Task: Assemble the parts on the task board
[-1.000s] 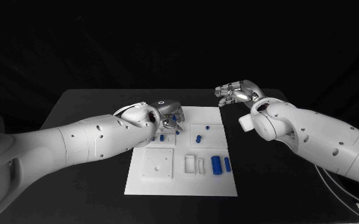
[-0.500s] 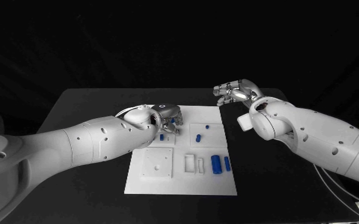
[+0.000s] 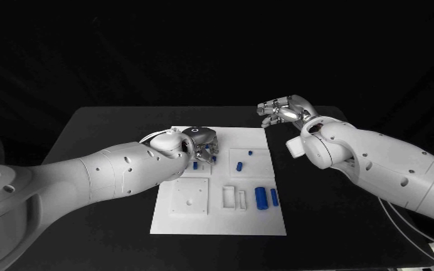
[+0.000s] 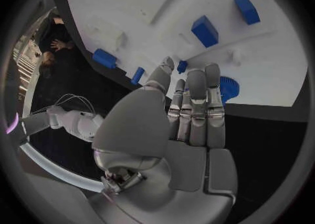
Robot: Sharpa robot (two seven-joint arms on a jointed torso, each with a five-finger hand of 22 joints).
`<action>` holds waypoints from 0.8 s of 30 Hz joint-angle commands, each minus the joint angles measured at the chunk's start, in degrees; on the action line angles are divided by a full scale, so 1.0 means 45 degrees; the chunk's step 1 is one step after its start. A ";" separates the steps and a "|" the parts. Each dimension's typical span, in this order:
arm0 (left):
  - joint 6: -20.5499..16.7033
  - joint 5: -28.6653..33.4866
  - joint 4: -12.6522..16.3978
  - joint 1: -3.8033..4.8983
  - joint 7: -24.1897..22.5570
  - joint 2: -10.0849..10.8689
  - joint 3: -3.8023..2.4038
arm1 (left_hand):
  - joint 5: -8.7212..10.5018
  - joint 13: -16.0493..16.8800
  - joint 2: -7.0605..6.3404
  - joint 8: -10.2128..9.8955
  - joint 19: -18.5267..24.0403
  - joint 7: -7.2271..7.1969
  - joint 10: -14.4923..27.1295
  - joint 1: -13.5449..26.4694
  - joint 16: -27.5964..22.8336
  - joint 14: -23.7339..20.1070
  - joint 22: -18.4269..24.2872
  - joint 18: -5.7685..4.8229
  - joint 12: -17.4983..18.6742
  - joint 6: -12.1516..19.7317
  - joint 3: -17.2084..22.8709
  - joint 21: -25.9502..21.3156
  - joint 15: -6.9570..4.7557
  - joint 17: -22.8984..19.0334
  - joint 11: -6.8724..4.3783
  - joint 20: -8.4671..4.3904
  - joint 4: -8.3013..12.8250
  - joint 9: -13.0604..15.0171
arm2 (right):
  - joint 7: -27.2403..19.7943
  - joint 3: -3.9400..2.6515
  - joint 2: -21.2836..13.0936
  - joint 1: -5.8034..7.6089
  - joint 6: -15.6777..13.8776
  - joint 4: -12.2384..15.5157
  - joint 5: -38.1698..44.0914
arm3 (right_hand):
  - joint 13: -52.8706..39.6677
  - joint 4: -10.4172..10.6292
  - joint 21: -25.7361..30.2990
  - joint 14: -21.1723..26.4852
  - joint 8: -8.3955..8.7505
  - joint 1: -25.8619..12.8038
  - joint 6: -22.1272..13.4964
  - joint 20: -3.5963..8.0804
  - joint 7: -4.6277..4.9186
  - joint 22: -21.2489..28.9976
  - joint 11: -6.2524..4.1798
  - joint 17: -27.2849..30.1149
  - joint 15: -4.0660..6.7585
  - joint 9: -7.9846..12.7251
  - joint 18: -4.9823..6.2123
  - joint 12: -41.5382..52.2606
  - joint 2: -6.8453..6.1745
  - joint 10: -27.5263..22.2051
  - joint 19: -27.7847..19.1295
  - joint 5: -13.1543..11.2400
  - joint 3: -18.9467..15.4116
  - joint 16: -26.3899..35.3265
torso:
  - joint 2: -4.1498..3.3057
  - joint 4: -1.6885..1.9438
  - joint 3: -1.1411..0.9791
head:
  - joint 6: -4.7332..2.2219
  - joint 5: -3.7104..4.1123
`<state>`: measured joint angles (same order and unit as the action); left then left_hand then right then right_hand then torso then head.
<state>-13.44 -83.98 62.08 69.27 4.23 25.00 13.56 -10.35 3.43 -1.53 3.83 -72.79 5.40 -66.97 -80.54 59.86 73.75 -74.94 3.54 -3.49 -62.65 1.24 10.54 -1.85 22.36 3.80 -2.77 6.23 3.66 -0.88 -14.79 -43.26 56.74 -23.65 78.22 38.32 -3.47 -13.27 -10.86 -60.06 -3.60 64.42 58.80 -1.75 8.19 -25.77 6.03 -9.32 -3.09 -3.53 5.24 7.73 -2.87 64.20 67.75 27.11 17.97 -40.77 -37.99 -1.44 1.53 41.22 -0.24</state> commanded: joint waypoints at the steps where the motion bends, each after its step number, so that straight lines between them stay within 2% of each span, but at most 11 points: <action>1: 0.0042 -0.0100 -0.0090 -0.0048 -0.0069 -0.0093 -0.0007 | -0.0098 -0.0022 0.0226 -0.0051 -0.0036 -0.0020 -0.0152 0.0017 0.0072 0.0104 -0.0266 0.0201 0.0047 -0.0161 0.0271 0.0131 -0.0040 -0.0025 -0.0025 -0.0035 0.0068 -0.0006 | -0.0109 -0.0007 0.0003 -0.0004 0.0044 0.0050 0.0001 | -0.0002 0.0013 -0.0049 0.0080 0.0009 0.0060 -0.0006 -0.0004 0.0078 0.0015 0.0040 0.0015 -0.0002 -0.0012 0.0154 -0.0020 -0.0053 0.0063 -0.0076 0.0072 -0.0028 -0.0085 | 0.0000 0.0000 0.0003 | 0.0006 0.0016; 13: 0.0022 -0.0056 -0.0452 -0.0176 -0.0129 -0.0281 -0.0010 | -0.0132 -0.0023 0.0337 -0.0060 0.0029 -0.0059 -0.0275 0.0309 0.0032 0.0255 -0.0250 0.0203 0.0043 -0.0192 0.1157 0.0404 -0.0064 -0.0085 -0.0093 -0.0061 -0.0090 -0.0012 | -0.0128 -0.0007 0.0017 -0.0004 0.0051 0.0077 0.0001 | -0.0002 0.0031 -0.0134 0.0092 0.0005 0.0037 0.0063 -0.0001 0.0059 0.0093 0.0033 0.0020 0.0001 -0.0013 0.0150 -0.0018 -0.0045 0.0069 -0.0107 0.0131 0.0013 -0.0100 | 0.0005 0.0004 -0.0004 | 0.0023 0.0039; 19: 0.0010 0.0042 -0.0600 -0.0233 -0.0183 -0.0364 -0.0011 | -0.0137 -0.0025 0.0175 -0.0056 0.0017 -0.0052 -0.0119 0.0337 0.0009 0.0378 -0.0243 0.0241 0.0038 0.0110 0.1550 0.0504 -0.0082 -0.0100 -0.0086 -0.0055 -0.0213 -0.0018 | -0.0130 -0.0007 0.0018 -0.0004 0.0060 0.0110 0.0001 | -0.0002 0.0031 -0.0169 0.0094 0.0006 0.0024 0.0073 -0.0001 0.0057 0.0121 0.0034 0.0022 0.0001 -0.0013 0.0148 -0.0018 -0.0057 0.0070 -0.0124 0.0165 0.0030 -0.0105 | -0.0003 -0.0003 -0.0007 | 0.0025 0.0046; 24: 0.0050 0.0096 -0.0658 -0.0256 -0.0220 -0.0402 -0.0012 | -0.0126 -0.0029 0.0080 -0.0054 0.0018 -0.0057 -0.0108 0.0343 -0.0011 0.0438 -0.0241 0.0242 0.0044 0.0100 0.1682 0.0536 -0.0085 -0.0103 -0.0092 -0.0059 -0.0245 -0.0017 | -0.0127 -0.0007 0.0019 -0.0004 0.0065 0.0122 0.0001 | -0.0003 0.0030 -0.0204 0.0096 0.0009 0.0019 0.0075 -0.0001 0.0055 0.0146 0.0033 0.0024 0.0001 -0.0012 0.0147 -0.0018 -0.0066 0.0071 -0.0139 0.0189 0.0038 -0.0109 | 0.0005 -0.0004 -0.0009 | 0.0038 0.0054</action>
<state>-13.46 -83.93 59.13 68.19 3.99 23.43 13.54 -10.58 3.35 -0.68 3.83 -72.78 5.21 -67.97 -78.91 59.86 75.35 -74.92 3.53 -3.49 -62.42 8.58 12.74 -2.25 21.98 3.40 -2.77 5.20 3.63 -0.92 -14.79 -43.22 56.74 -23.66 78.63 38.26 -3.47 -13.28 -11.50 -60.06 -3.60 64.42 58.80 -1.76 8.19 -25.16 6.03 -9.26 -3.08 -3.53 5.25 7.73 -2.87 64.20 67.34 27.74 17.97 -40.99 -37.96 -1.44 1.49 41.35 -0.02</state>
